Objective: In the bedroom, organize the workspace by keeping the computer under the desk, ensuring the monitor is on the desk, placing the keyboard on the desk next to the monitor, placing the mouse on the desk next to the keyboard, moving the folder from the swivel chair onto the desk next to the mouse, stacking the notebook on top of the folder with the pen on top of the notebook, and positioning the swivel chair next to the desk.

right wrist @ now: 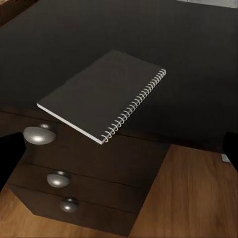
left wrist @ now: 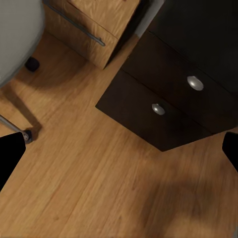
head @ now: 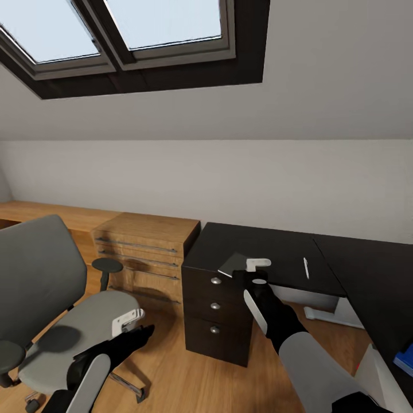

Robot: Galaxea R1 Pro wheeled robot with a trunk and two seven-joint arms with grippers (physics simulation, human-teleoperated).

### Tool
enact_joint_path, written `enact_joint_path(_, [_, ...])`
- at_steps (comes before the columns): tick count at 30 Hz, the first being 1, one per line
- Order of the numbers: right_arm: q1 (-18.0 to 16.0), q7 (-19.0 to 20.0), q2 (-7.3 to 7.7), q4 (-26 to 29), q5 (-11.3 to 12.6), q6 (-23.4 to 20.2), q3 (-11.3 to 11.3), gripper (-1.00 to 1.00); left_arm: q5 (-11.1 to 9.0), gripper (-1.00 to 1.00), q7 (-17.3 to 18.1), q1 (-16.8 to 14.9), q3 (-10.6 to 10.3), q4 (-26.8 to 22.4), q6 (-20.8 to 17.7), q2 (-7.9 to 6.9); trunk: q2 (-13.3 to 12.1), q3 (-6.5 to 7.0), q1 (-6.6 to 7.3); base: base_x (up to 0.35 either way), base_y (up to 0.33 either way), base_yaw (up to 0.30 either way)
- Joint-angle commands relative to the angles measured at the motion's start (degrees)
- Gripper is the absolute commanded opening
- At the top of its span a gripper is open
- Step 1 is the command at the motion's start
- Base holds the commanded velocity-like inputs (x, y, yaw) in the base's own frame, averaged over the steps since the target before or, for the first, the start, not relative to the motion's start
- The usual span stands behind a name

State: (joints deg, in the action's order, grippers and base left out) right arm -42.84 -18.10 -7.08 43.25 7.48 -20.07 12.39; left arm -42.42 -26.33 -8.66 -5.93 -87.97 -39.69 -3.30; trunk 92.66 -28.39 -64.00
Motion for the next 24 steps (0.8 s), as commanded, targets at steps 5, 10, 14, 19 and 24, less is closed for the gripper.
enact_joint_path(5, [-0.05, -0.53, 0.05, 0.14, 0.6, -0.08, 0.27, 1.0, -0.63, 1.0, -0.57, -0.04, 0.77, -0.15, -0.04, 0.0, 1.24, -0.59, -0.66, -0.001, 0.0, -0.002])
enact_joint_path(10, [-0.05, -0.46, 0.05, 0.4, 0.6, 0.15, 0.27, 1.0, -0.65, 1.0, -0.55, -0.04, 1.35, -0.18, -0.01, 0.13, 3.24, -1.48, -1.75, 0.0, 0.0, 0.0])
enact_joint_path(14, [-0.01, -0.4, 0.05, 0.48, 0.6, 0.19, 0.27, 1.0, -0.65, 1.0, -0.51, -0.04, 1.33, -0.23, 0.03, 0.15, 4.85, -2.2, -2.63, 0.0, 0.0, 0.0])
enact_joint_path(19, [1.22, -0.09, 0.05, 0.25, 0.71, 6.48, 0.34, 1.0, -0.65, 1.0, -0.48, -0.04, 1.25, -0.42, 0.14, 0.22, 6.85, -3.1, -3.73, 0.0, 0.0, 0.0])
enact_joint_path(24, [2.95, -0.23, 0.03, 0.17, 0.74, 15.03, 0.36, 1.0, -0.64, 1.0, -0.48, -0.04, 1.2, -0.9, 0.14, 0.19, 8.86, -4.0, -4.83, 0.0, 0.0, 0.0])
